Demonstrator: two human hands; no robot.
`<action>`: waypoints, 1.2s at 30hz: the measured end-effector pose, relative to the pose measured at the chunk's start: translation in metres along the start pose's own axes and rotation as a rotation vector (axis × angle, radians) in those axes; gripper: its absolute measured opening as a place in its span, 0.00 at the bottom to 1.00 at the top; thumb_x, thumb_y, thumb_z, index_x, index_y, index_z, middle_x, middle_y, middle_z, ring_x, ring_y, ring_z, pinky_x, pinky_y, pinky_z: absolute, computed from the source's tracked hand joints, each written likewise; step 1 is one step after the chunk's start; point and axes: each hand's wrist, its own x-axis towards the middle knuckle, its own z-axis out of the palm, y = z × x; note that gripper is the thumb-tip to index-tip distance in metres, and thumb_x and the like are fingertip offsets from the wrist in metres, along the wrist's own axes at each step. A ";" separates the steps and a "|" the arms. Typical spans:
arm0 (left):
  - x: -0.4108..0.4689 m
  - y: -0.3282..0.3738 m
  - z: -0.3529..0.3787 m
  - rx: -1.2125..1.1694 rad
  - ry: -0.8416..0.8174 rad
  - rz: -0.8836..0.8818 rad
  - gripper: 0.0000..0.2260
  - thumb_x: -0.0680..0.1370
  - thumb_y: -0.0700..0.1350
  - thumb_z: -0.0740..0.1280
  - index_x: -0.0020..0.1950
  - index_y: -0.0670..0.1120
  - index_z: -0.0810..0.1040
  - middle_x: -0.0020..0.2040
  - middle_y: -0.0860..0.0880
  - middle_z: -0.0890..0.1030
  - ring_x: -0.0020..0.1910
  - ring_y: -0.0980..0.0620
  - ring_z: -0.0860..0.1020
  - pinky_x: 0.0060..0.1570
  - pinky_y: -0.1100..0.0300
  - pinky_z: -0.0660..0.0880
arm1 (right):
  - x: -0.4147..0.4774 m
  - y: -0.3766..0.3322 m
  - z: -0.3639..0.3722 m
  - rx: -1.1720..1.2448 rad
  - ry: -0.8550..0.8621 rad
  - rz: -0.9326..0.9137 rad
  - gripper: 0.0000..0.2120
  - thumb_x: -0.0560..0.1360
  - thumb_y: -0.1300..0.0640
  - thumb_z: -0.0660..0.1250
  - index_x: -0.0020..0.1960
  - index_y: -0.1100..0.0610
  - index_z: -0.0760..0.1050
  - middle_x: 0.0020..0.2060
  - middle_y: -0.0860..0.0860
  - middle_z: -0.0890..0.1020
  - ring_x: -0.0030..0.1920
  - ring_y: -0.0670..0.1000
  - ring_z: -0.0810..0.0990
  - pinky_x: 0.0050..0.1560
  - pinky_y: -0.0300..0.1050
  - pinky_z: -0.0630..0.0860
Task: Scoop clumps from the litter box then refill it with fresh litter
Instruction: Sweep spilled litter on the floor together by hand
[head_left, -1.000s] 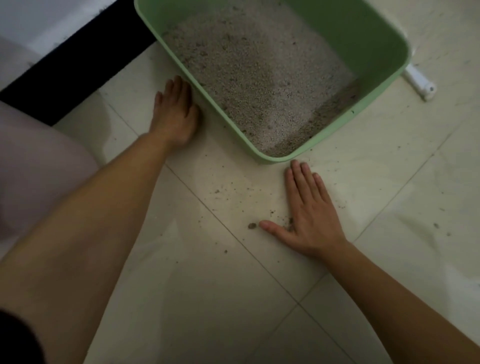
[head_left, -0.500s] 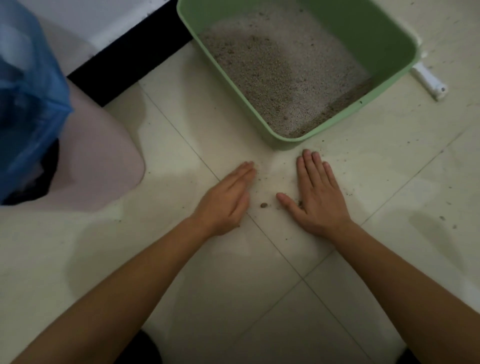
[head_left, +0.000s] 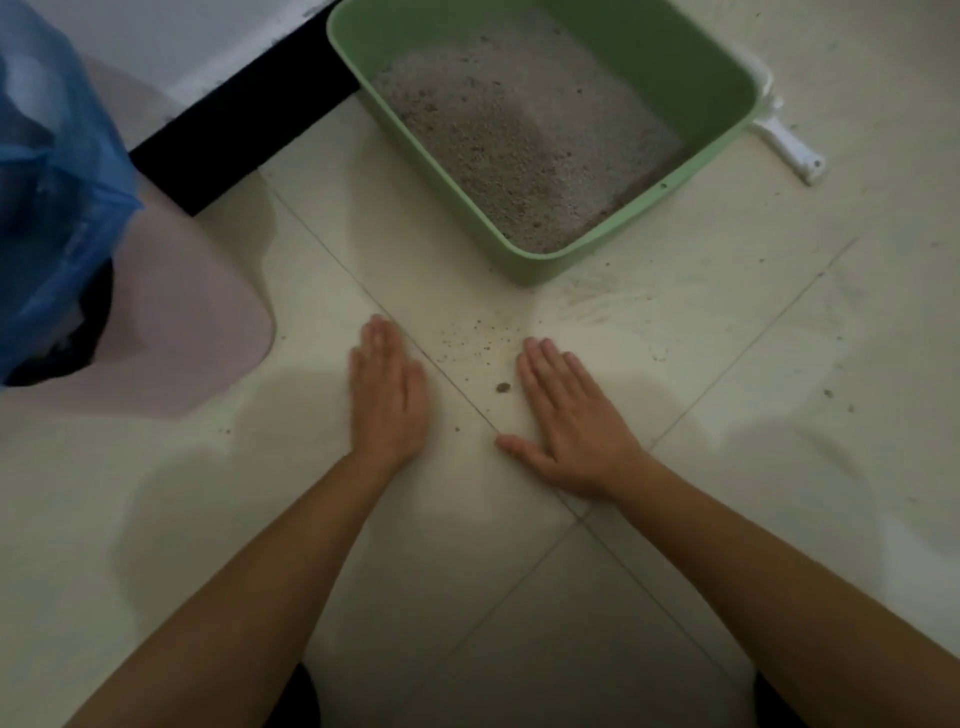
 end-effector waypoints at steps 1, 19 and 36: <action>-0.002 0.016 0.009 -0.053 -0.040 0.085 0.30 0.80 0.52 0.43 0.79 0.38 0.49 0.80 0.41 0.49 0.79 0.49 0.46 0.75 0.57 0.37 | -0.005 -0.005 0.003 -0.011 -0.018 -0.044 0.43 0.79 0.30 0.39 0.79 0.60 0.36 0.79 0.57 0.37 0.78 0.53 0.33 0.79 0.54 0.43; 0.011 0.005 0.002 -0.124 0.115 0.067 0.29 0.78 0.46 0.48 0.78 0.37 0.55 0.79 0.41 0.56 0.78 0.47 0.53 0.77 0.53 0.43 | -0.011 0.000 -0.002 0.064 0.012 0.239 0.48 0.75 0.25 0.37 0.79 0.60 0.35 0.78 0.58 0.35 0.78 0.55 0.32 0.78 0.56 0.42; -0.023 0.091 0.041 -0.293 -0.252 0.543 0.28 0.79 0.49 0.48 0.78 0.38 0.56 0.79 0.43 0.56 0.78 0.53 0.53 0.77 0.55 0.50 | -0.081 0.117 -0.004 0.208 0.196 0.934 0.50 0.74 0.24 0.38 0.79 0.61 0.36 0.79 0.58 0.38 0.78 0.56 0.35 0.78 0.54 0.39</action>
